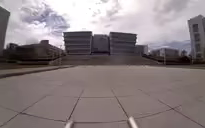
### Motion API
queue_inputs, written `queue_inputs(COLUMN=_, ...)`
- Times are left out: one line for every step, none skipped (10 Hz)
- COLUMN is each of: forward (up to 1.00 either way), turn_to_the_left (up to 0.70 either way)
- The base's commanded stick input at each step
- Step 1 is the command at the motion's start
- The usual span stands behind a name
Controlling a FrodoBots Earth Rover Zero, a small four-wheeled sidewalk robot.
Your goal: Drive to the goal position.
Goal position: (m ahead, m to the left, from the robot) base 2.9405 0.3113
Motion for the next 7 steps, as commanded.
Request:
queue_inputs(forward=1.00, turn_to_the_left=0.41)
queue_inputs(forward=1.00, turn_to_the_left=0.12)
queue_inputs(forward=1.00, turn_to_the_left=0.01)
queue_inputs(forward=1.00, turn_to_the_left=0.01)
queue_inputs(forward=1.00, turn_to_the_left=0.01)
queue_inputs(forward=1.00, turn_to_the_left=0.01)
queue_inputs(forward=1.00, turn_to_the_left=0.01)
